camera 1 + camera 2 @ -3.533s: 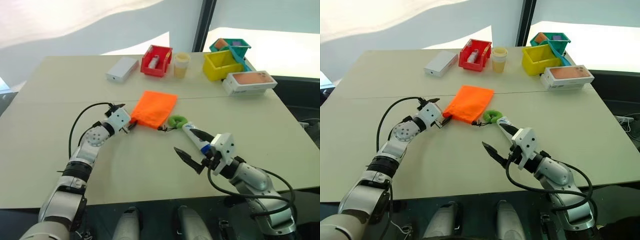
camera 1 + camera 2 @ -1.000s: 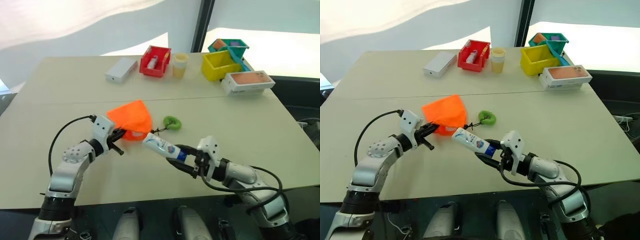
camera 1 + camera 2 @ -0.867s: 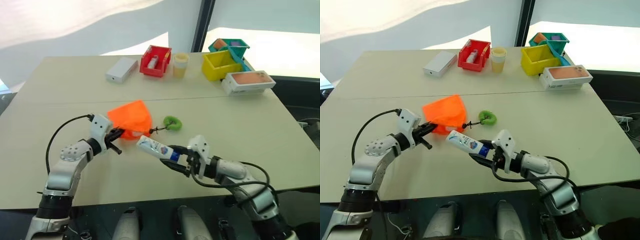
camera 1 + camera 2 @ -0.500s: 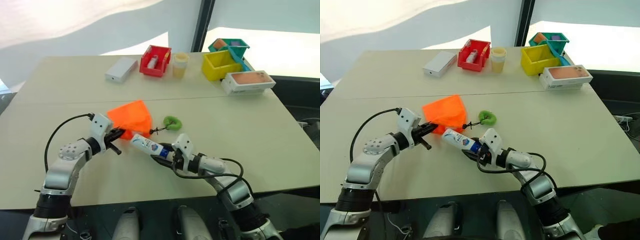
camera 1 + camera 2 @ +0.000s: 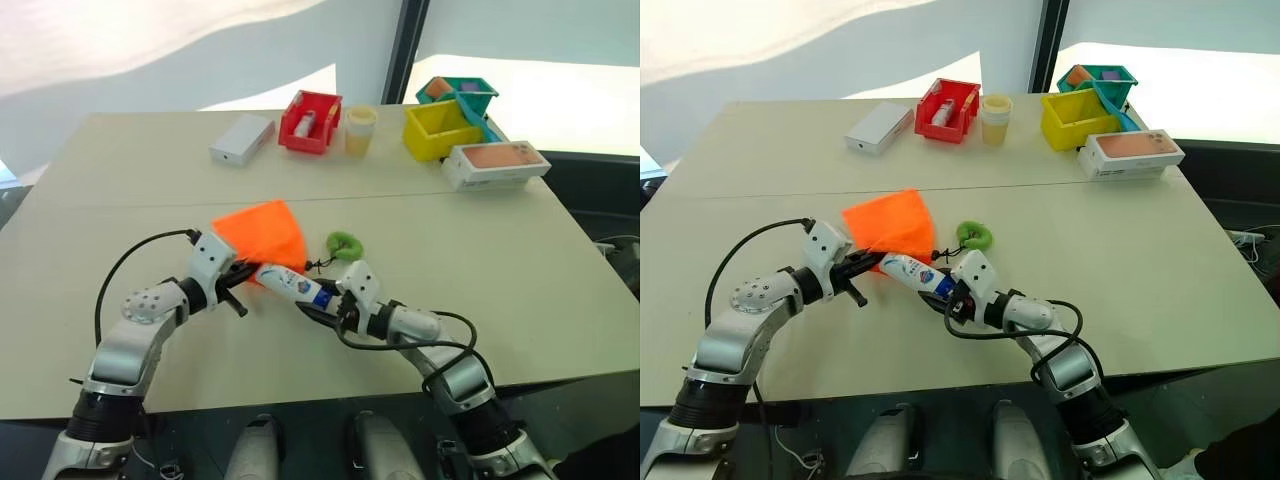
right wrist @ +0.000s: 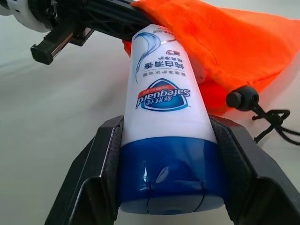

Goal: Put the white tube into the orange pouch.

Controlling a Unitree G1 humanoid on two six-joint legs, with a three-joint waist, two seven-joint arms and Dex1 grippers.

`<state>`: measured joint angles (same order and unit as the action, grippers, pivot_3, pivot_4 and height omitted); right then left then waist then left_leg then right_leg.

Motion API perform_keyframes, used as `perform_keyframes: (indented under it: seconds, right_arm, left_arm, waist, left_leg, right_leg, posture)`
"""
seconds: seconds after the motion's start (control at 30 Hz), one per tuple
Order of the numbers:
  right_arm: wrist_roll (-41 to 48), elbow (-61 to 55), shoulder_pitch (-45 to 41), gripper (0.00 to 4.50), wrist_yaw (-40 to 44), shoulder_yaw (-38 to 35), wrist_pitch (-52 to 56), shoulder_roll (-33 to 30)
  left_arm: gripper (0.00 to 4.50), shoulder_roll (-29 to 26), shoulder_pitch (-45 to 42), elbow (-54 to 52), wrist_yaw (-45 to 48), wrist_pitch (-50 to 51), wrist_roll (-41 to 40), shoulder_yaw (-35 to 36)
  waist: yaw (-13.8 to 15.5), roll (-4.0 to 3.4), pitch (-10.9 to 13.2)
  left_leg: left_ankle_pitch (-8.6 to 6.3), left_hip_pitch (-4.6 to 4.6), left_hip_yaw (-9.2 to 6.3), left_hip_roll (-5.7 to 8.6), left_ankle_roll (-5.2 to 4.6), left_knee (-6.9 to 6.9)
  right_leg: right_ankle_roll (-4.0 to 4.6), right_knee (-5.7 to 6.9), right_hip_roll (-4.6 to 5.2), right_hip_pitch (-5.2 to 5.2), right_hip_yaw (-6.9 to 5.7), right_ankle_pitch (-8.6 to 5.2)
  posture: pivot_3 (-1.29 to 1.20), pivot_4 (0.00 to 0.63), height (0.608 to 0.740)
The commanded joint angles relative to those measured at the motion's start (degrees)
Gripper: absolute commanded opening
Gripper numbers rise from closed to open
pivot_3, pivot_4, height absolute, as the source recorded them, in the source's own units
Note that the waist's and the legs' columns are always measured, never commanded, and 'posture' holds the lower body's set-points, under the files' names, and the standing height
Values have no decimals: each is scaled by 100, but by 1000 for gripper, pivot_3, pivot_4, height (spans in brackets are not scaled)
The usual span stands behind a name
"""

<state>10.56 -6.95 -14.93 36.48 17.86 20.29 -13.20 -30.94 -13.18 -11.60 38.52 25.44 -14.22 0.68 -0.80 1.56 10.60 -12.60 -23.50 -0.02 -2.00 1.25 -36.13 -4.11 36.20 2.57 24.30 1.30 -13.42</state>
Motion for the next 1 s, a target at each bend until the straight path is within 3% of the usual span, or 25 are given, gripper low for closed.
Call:
perform_keyframes:
  seconds: [0.03,0.53,1.0]
  right_arm:
    - [-86,-63,-180,2098,-119,23,-95,139]
    - [-558,334,-660,2098,-592,185,126,580]
    - [-301,-644,66,2098,-1035,-550,518,381]
  left_arm:
    - [0,-48,-34,-314,49,-98,-6,-47]
    - [0,-229,117,-703,99,96,145,-343]
    - [0,-354,44,-275,-95,-110,201,79]
  waist:
    - [0,0,0]
    - [-8,-1,1]
    - [-27,-2,1]
  left_leg:
    - [0,0,0,0,0,0]
    - [0,0,0,0,0,0]
    - [0,0,1,0,0,-1]
  right_leg:
    - [0,0,0,0,0,0]
    - [0,1,0,0,0,0]
    - [-1,1,1,2,1,-1]
  posture:
    - [0,150,740]
    - [0,150,740]
    - [0,150,740]
